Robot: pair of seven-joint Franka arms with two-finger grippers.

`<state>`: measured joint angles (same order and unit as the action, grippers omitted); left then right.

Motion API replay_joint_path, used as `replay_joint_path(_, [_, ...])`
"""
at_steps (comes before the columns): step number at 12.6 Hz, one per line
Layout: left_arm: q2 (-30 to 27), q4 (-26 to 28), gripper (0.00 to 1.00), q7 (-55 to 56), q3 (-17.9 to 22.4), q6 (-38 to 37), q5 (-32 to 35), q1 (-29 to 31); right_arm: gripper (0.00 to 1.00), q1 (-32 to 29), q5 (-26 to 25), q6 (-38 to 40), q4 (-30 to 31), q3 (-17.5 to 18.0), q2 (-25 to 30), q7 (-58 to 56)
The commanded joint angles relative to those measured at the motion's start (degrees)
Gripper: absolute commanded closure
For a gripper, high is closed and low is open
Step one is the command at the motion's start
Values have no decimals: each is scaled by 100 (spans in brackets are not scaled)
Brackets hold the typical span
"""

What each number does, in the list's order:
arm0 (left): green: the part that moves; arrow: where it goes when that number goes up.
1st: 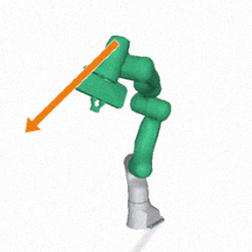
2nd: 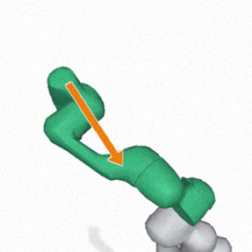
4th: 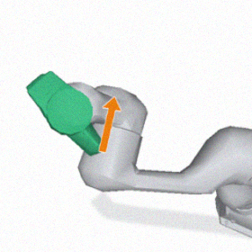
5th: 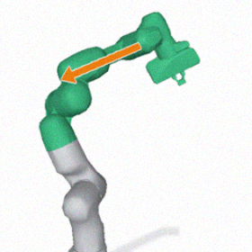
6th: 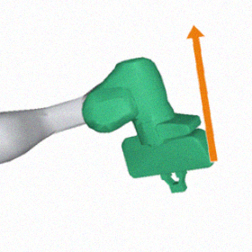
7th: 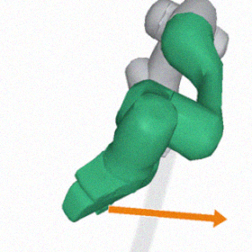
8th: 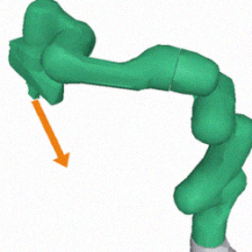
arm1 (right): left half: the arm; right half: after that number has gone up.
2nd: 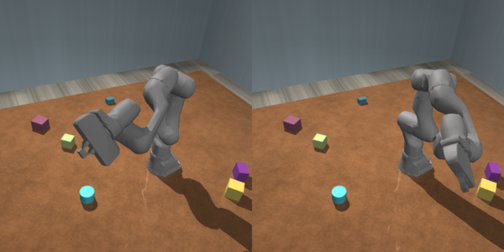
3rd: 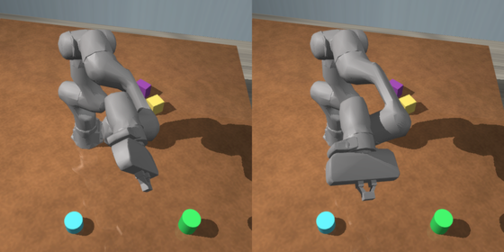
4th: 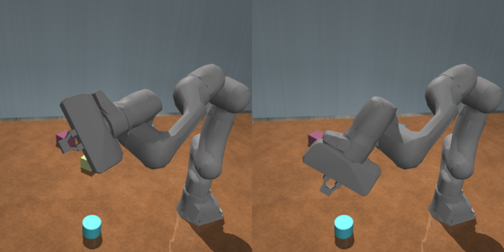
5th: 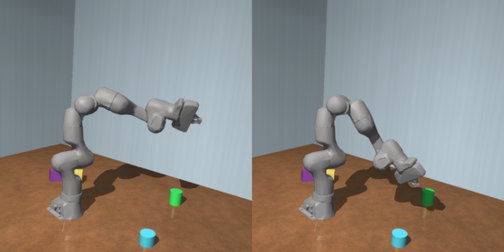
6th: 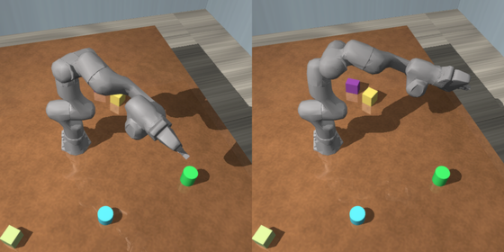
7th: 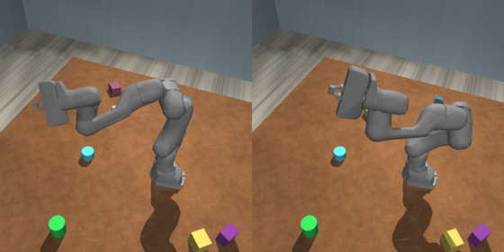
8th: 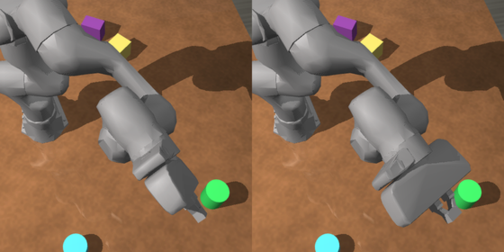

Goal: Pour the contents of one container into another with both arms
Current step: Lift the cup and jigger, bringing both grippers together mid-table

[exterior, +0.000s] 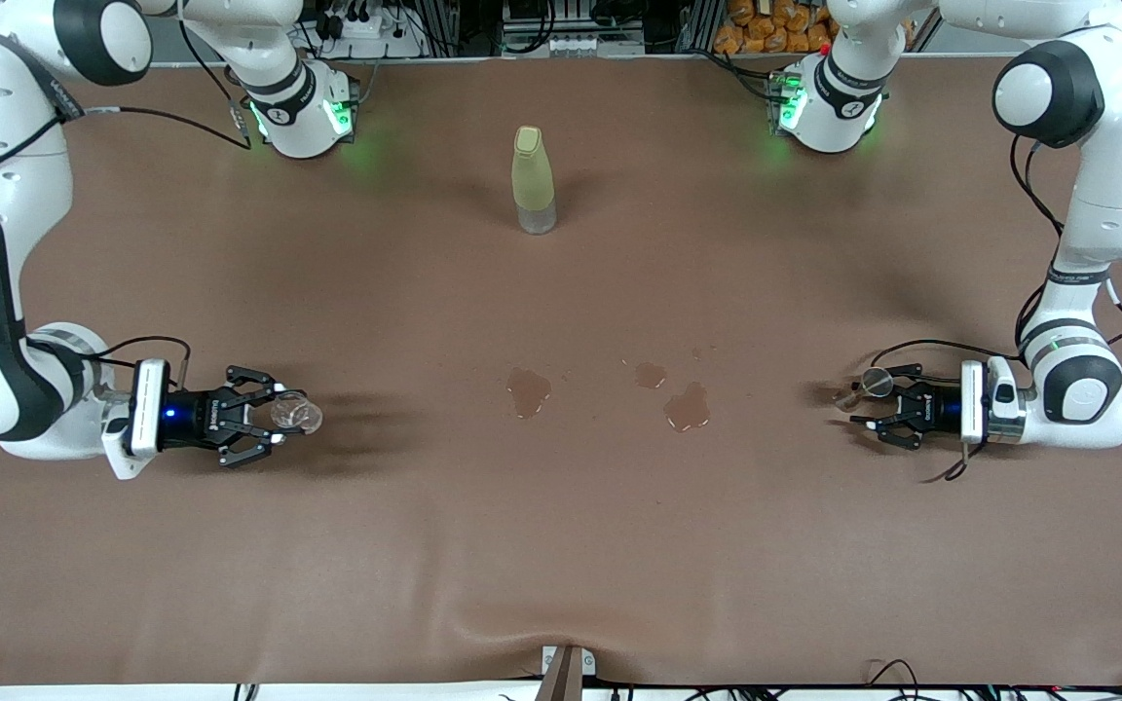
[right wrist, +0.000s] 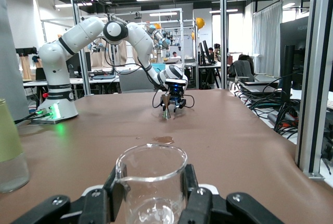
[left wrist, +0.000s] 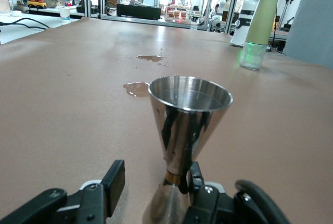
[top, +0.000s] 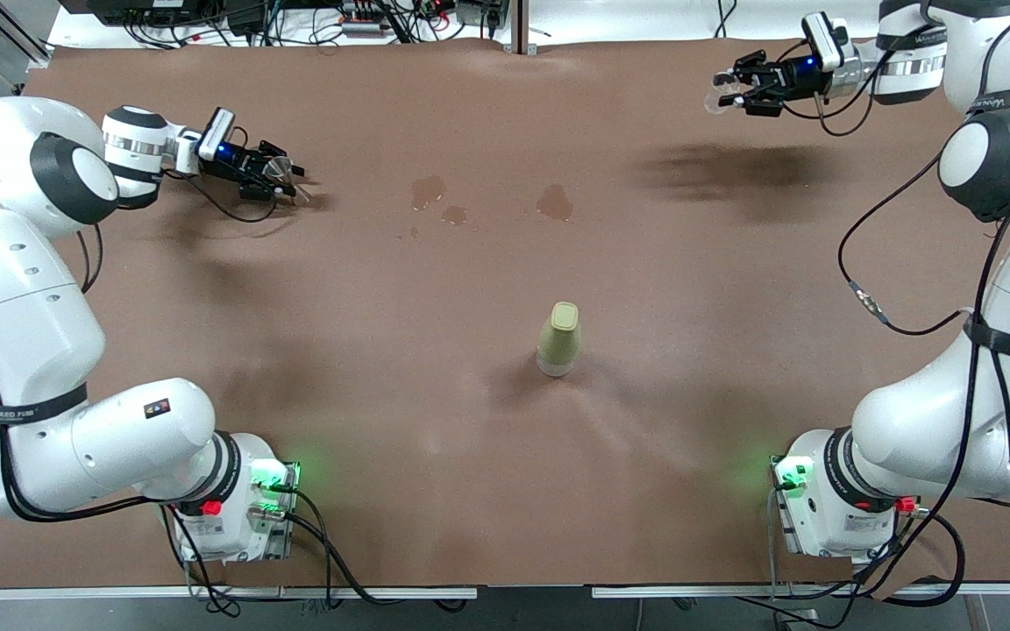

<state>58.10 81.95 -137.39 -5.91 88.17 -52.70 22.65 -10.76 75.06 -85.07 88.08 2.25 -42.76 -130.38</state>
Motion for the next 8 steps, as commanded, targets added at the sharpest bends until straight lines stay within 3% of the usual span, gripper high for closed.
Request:
replay_joint_path(1, [-80, 145, 56, -148, -15, 60, -117, 20, 79, 179, 158, -124, 261, -49, 382, 442])
replay_joint_path(6, [-97, 216, 58, -139, -85, 25, -126, 55, 80, 372, 298, -475, 605, -49, 839, 680])
replay_joint_path(8, [-132, 225, 72, -130, -85, 25, -126, 55, 80, 416, 298, -633, 648, -49, 919, 681])
